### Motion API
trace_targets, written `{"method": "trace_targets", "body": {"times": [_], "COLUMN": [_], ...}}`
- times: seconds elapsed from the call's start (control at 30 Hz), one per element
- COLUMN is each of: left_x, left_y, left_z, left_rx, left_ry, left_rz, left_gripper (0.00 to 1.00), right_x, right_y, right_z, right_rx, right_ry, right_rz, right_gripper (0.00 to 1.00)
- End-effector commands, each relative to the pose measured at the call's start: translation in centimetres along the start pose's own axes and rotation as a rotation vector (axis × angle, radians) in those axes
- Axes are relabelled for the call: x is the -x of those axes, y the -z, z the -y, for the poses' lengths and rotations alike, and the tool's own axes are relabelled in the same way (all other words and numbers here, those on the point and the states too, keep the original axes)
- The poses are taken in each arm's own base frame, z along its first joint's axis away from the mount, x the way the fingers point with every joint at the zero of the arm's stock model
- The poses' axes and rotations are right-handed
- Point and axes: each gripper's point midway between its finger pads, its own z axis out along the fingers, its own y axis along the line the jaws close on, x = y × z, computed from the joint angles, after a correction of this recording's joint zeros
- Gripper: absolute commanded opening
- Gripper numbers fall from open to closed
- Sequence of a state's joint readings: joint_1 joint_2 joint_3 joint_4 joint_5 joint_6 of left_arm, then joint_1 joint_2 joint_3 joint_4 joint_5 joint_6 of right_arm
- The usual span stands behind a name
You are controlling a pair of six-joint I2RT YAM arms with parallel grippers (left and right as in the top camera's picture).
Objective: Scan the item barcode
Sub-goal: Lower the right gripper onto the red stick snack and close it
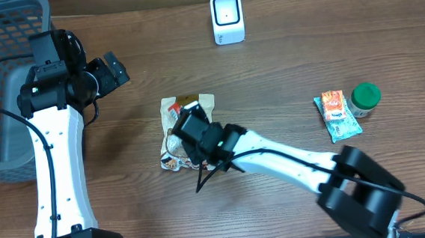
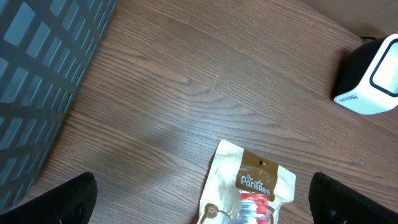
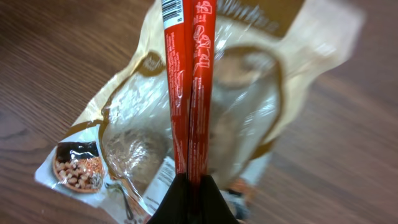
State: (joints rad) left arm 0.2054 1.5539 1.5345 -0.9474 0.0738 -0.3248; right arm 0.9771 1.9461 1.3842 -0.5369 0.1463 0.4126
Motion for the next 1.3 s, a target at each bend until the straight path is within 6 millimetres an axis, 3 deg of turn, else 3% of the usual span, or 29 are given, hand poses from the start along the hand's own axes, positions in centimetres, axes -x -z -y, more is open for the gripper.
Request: {"method": "trace_targets", "body": {"times": [0.0, 0.17, 0.67, 0.93, 1.27], "left_x": [0.7, 0.7, 0.7, 0.7, 0.7], "left_y": [1.1, 1.1, 1.1, 1.1, 1.1], "left_z": [0.2, 0.2, 0.2, 0.2, 0.2], "left_rx": [-0.007, -0.007, -0.007, -0.007, -0.007], "left_ry": [-0.017, -0.017, -0.017, -0.017, -0.017], "left_rz": [0.036, 0.036, 0.036, 0.036, 0.036], "left_gripper": [1.0, 1.0, 1.0, 1.0, 1.0], "right_x": [1.1, -0.5, -1.6, -3.5, -5.1], "right_y": [2.0, 1.8, 1.9, 1.2, -0.5], "right_z": [1.8, 3.4, 3.8, 0.9, 1.5], "right_rx": [-0.023, -0.063, -0.078, 0.116, 0.12], "right_ry": [0.103, 0.117, 0.122, 0.259, 0.294], "right_rz": [0.017, -0.06, -0.108, -0.154, -0.152], "right_gripper": [0.04, 0.04, 0.04, 0.04, 0.04]}}
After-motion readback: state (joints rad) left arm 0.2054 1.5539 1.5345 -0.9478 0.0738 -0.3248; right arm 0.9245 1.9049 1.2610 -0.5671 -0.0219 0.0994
